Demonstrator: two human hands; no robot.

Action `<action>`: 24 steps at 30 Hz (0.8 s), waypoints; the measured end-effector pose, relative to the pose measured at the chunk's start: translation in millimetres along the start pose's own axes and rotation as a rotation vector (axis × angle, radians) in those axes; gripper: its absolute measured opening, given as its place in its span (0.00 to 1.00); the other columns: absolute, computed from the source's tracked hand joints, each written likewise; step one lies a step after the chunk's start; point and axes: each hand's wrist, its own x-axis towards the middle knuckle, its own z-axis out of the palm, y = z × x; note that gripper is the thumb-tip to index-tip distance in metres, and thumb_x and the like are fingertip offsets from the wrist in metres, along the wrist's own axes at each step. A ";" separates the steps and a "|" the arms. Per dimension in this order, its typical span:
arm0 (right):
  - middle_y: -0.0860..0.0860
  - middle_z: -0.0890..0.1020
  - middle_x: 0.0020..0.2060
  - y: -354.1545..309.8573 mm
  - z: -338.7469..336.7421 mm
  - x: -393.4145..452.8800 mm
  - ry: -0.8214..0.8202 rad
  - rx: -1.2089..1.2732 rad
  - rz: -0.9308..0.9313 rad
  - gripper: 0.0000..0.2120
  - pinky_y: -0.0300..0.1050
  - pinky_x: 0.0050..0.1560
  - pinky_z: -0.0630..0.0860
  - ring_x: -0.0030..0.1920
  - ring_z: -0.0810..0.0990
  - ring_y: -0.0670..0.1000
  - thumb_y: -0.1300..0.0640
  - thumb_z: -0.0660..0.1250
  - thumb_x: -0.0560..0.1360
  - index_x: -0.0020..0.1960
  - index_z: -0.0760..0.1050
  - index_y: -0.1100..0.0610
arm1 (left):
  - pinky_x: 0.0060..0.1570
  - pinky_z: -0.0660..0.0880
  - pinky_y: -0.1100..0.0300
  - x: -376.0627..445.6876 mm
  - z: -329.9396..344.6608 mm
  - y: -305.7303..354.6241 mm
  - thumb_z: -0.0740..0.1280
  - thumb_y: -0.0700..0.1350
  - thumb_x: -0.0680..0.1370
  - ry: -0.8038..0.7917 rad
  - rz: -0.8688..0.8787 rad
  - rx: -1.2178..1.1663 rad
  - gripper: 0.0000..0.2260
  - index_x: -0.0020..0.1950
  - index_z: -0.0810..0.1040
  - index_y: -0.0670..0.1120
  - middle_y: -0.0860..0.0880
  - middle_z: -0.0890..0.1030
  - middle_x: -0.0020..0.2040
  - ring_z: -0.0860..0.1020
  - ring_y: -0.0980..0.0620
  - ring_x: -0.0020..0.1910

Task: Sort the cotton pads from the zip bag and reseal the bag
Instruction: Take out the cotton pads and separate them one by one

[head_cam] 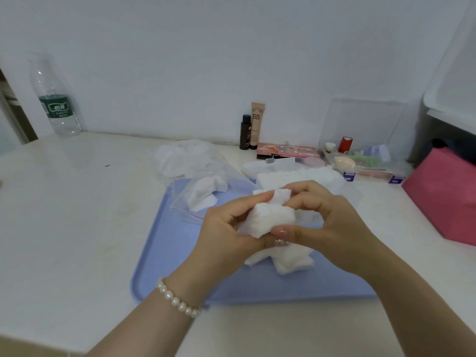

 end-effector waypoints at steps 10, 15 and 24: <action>0.45 0.78 0.44 -15.2 -20.0 -5.0 0.053 -0.208 -0.173 0.11 0.31 0.39 0.69 0.43 0.76 0.43 0.41 0.71 0.59 0.36 0.79 0.47 | 0.47 0.70 0.73 1.2 -5.9 1.3 0.63 0.44 0.75 0.069 0.014 0.086 0.10 0.50 0.79 0.57 0.64 0.82 0.44 0.78 0.67 0.46; 0.48 0.82 0.36 -17.8 -28.8 -7.6 -0.104 -0.035 -0.105 0.13 0.49 0.38 0.75 0.35 0.76 0.51 0.44 0.74 0.58 0.37 0.80 0.51 | 0.44 0.71 0.75 2.0 -3.4 -6.5 0.62 0.36 0.71 0.113 0.036 0.188 0.18 0.49 0.78 0.59 0.67 0.82 0.42 0.78 0.68 0.42; 0.40 0.82 0.38 -11.0 -6.2 -5.7 0.053 -0.126 -0.147 0.10 0.27 0.38 0.69 0.36 0.75 0.38 0.48 0.74 0.61 0.42 0.80 0.45 | 0.48 0.77 0.65 0.2 -1.6 -1.8 0.65 0.31 0.71 0.027 -0.040 -0.042 0.16 0.50 0.83 0.48 0.58 0.85 0.45 0.82 0.58 0.49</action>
